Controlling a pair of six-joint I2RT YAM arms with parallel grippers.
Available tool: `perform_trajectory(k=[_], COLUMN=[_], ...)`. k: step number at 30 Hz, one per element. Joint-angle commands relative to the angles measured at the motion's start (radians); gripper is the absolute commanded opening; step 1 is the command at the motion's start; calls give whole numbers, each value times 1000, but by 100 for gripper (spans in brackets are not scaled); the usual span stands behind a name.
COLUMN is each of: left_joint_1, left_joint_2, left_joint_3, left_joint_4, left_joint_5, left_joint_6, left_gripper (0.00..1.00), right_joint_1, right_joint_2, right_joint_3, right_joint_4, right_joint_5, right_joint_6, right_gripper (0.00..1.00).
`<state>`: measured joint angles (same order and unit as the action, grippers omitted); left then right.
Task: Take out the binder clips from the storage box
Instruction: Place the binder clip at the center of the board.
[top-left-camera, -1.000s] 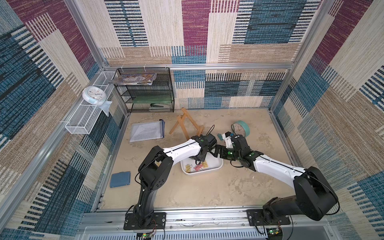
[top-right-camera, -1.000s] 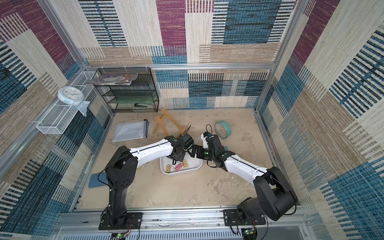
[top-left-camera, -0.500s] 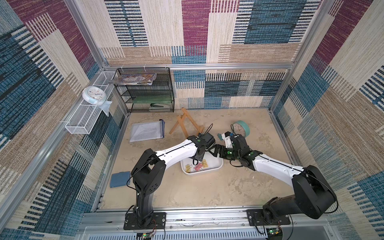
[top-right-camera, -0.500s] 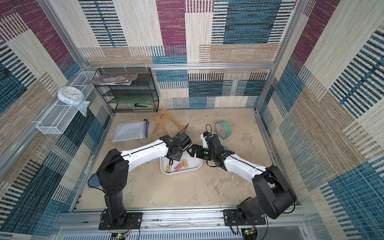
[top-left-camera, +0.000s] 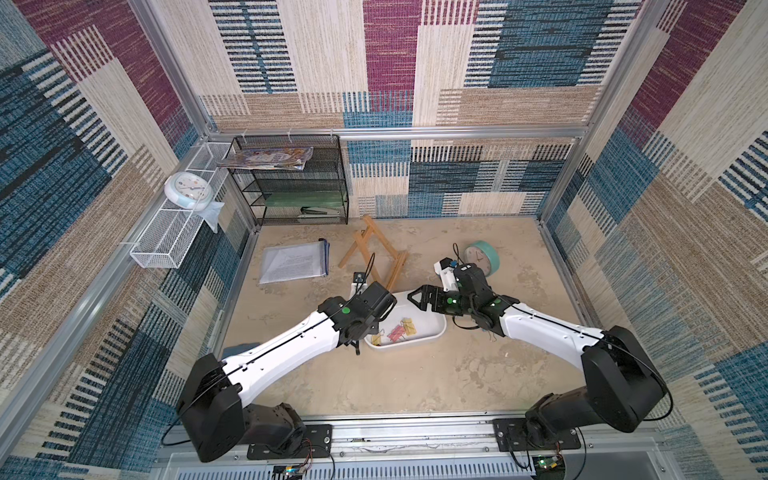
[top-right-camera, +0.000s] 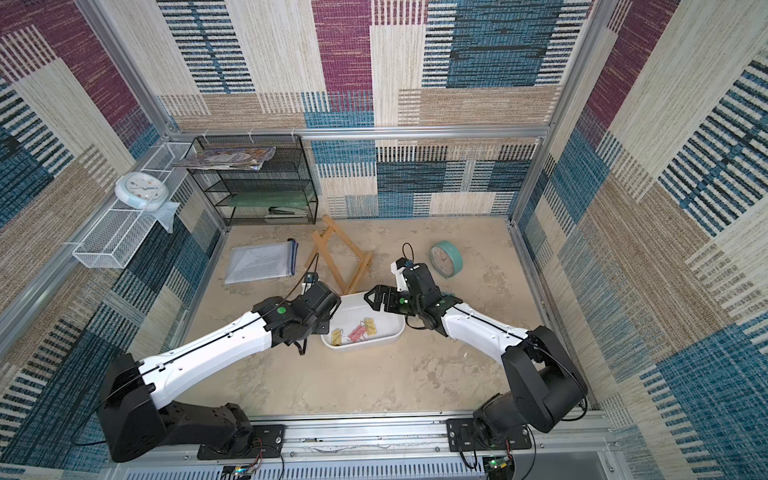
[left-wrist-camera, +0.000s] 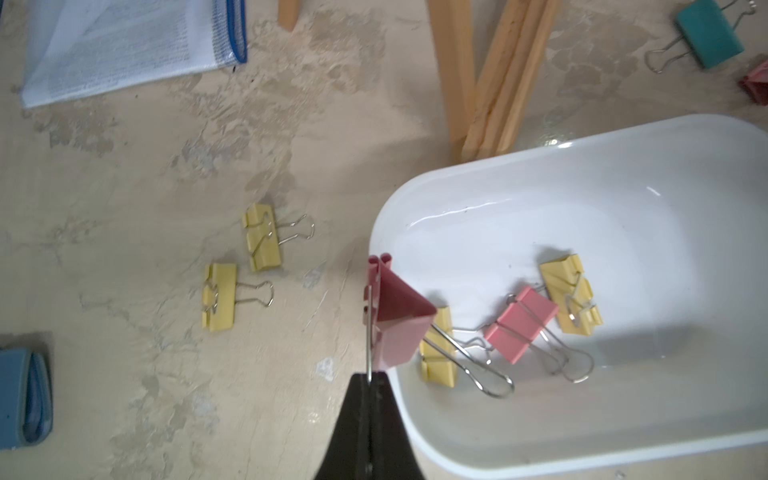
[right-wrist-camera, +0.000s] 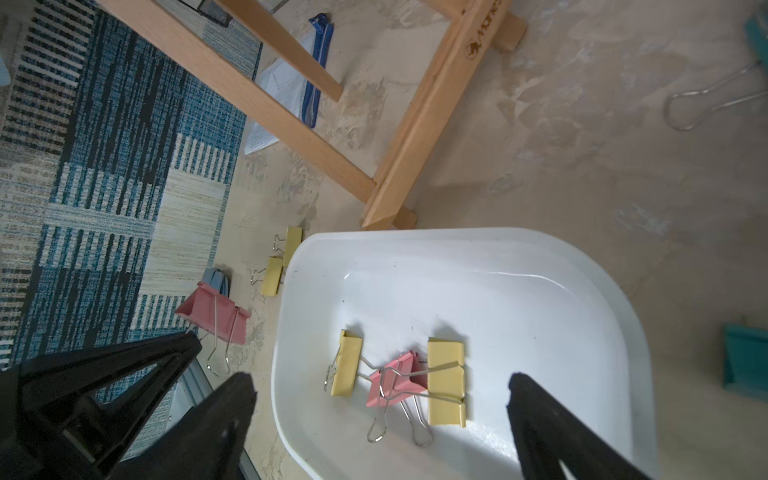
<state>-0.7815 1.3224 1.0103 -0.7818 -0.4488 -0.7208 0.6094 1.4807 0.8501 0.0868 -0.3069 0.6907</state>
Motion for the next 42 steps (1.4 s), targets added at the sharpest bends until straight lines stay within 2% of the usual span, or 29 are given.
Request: perform_trajectory(k=[1,8,13,23,29,34,38,42], left_joint_1=[-1,2,49,86,103,114,119,119], left_joint_2=[-50,-87,-12,126,158,166,151,101], left_joint_3=[-58,-166,-196,-195,-199,-206,-204,-203], left_joint_4=[-90,-184,-181,-147,-150,-149,-150,-152], left_joint_5=[-56,-91,-50,-5,1,-1,-4,7], left_joint_6=[-128,-230,-211,-146,-117,-120,-121,-125], left_gripper=[0,0,0,0,8,27,35,39], right_joint_1=[29,73,82,87,91,103,122,147], right_joint_2=[29,86,101,114,123,124,144,199], right_joint_3=[48,127,145,161,161,157,164,202], right_joint_4=[-40,-93,-124,-149,-165,-150,-137,-152], right_joint_5=[23,54,63,54,40,-13,-41,-67], right_joint_6=[-35,-62,-79,-85,-88,-84,-81,-83], right_gripper=[99,98,97,97,96,85,75,64])
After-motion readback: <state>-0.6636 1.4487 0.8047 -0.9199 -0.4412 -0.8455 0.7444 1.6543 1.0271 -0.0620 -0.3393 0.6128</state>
